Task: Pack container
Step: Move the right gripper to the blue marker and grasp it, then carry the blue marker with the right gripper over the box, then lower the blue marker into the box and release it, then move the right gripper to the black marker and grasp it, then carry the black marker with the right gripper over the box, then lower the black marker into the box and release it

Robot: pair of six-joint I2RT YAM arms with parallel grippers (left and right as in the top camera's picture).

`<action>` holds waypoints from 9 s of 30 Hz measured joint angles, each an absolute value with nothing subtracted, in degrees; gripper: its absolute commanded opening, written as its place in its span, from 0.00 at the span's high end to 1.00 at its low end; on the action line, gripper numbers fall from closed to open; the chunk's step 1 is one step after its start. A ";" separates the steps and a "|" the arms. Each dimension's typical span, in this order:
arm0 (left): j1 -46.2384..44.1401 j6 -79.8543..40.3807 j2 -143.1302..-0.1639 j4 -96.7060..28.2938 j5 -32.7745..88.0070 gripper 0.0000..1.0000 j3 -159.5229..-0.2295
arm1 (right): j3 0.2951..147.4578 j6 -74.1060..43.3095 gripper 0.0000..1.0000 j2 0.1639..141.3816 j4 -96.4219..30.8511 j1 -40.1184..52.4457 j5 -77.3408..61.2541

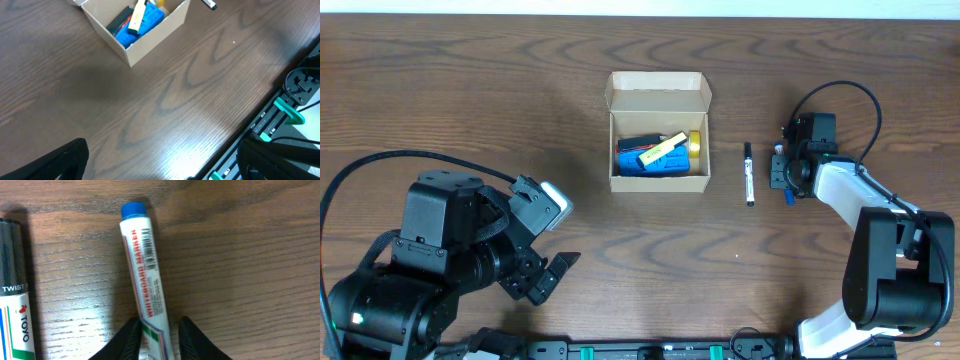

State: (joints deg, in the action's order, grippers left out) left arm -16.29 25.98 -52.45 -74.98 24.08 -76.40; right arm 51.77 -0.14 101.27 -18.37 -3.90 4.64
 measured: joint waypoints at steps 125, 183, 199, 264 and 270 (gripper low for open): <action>-16.29 25.98 -52.45 -75.00 24.08 0.05 -76.40 | 86.59 29.17 0.39 100.75 -56.80 0.58 -11.57; -16.29 25.98 -52.45 -74.98 24.08 0.05 -76.40 | 68.79 -13.19 0.44 110.59 -38.20 8.19 3.49; -16.29 25.98 -52.45 -74.98 24.08 0.05 -76.40 | 68.82 -13.32 0.83 111.18 -37.82 8.19 3.44; -16.29 25.98 -52.45 -74.98 24.08 0.05 -76.40 | 96.18 67.64 0.76 116.07 -54.33 29.87 -11.09; -16.29 25.98 -52.45 -74.98 24.08 0.05 -76.40 | 96.09 66.83 0.54 116.36 -52.23 29.87 -10.90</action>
State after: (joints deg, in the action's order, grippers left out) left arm -16.29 25.98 -52.45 -74.98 24.08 -76.40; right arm 96.09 66.83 116.36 -52.23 29.87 -10.90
